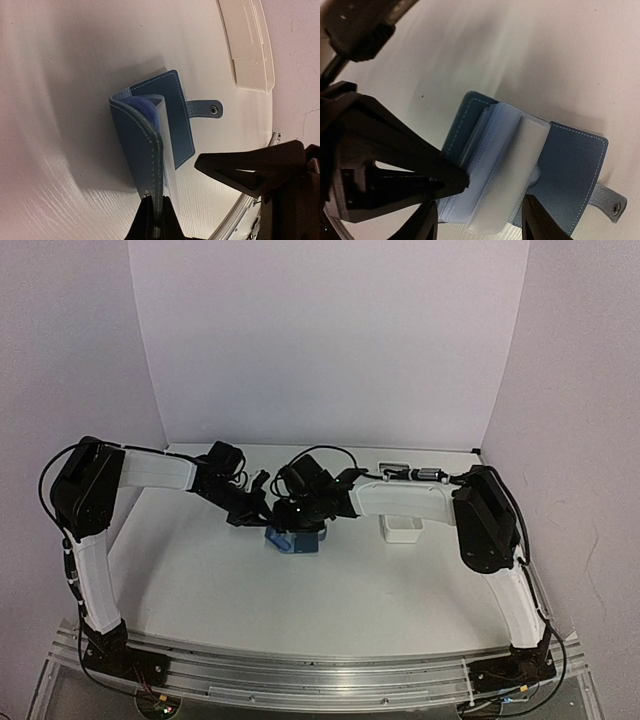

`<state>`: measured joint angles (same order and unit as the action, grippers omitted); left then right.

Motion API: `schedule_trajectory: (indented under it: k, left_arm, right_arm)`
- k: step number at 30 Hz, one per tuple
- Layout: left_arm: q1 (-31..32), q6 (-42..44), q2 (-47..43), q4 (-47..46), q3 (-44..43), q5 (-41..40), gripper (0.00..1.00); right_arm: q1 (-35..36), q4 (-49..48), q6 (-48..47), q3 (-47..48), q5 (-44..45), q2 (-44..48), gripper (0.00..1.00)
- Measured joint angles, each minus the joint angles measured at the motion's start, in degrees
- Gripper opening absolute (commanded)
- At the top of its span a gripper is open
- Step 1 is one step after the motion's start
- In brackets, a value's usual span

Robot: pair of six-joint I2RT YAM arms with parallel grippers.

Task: Put the credit cards into the card holder

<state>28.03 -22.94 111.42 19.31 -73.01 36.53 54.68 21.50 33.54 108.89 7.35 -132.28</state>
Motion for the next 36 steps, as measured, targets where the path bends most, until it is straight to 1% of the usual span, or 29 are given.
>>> schedule_trajectory:
  k: [3, 7, 10, 12, 15, 19, 21, 28, 32, 36]
  left_arm:
    - [0.0, -0.1, 0.0, -0.3, 0.0, 0.6, 0.00]
    - [-0.1, -0.1, 0.0, -0.4, 0.1, 1.3, 0.00]
    - [-0.1, -0.2, 0.0, -0.4, 0.6, 1.3, 0.00]
    - [-0.2, -0.1, 0.0, -0.5, 0.7, 1.3, 0.00]
    - [-0.3, -0.1, 0.0, -0.8, 0.8, 1.2, 0.00]
    - [-0.3, -0.1, 0.0, -1.3, 0.8, 1.1, 0.00]
    - [-0.3, -0.1, 0.0, -1.5, 0.9, 1.0, 0.00]
    - [-0.4, 0.2, 0.0, -1.7, 1.2, 0.9, 0.00]
    - [-0.4, 0.4, 0.0, -1.7, 1.2, 1.8, 0.00]
    - [-0.4, 0.8, 0.0, -1.8, 1.2, 2.0, 0.00]
  right_arm:
    - [-0.4, -0.3, 0.2, -0.8, -1.2, -0.3, 0.52]
    - [-0.8, -1.6, 0.8, -1.8, -3.0, -0.8, 0.54]
    - [-1.1, -2.1, 1.1, -1.9, -4.2, -1.2, 0.47]
    - [-1.2, -2.8, 1.4, -1.9, -4.6, -1.6, 0.38]
    - [-1.2, -4.2, 2.2, -2.1, -5.2, -1.8, 0.30]
    - [-1.3, -5.7, 2.8, -2.6, -5.8, -1.8, 0.29]
    - [-1.4, -6.1, 3.2, -2.8, -6.1, -1.8, 0.26]
    - [-1.8, -8.9, 5.9, -5.7, -5.9, -1.9, 0.18]
    - [-3.8, -9.1, 7.6, -10.0, -4.4, -1.9, 0.12]
    - [-4.6, -10.1, 8.2, -11.0, -4.1, -1.7, 0.08]
